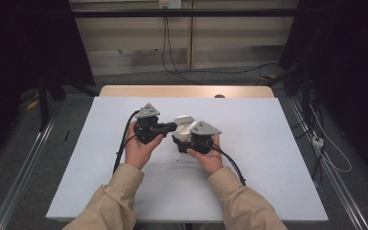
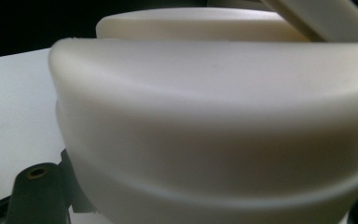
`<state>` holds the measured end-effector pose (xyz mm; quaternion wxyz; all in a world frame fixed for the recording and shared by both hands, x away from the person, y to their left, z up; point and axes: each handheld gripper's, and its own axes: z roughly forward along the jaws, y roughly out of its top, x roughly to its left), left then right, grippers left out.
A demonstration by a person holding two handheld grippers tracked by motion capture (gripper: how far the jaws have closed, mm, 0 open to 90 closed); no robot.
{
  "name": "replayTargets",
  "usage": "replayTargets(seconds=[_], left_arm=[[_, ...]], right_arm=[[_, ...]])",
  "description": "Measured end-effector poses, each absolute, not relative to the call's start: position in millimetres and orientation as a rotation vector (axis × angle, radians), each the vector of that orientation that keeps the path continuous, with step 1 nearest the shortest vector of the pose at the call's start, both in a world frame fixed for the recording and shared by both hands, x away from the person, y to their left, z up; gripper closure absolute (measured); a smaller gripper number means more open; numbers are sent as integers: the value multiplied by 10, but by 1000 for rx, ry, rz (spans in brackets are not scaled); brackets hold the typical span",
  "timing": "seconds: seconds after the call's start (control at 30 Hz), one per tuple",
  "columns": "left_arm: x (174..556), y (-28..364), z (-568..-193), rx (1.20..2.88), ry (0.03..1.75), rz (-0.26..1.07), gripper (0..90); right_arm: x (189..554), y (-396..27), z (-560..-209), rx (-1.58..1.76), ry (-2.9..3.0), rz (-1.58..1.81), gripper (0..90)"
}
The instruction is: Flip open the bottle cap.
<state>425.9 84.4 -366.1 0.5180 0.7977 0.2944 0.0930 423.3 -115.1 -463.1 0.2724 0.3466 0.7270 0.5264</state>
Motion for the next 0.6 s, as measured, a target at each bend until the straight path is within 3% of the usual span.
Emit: replayTargets(seconds=[0.6], left_arm=[[4323, 793, -3579, 1917, 706, 232, 900]], right_arm=[[4232, -1149, -4631, 933, 1957, 1417, 186]])
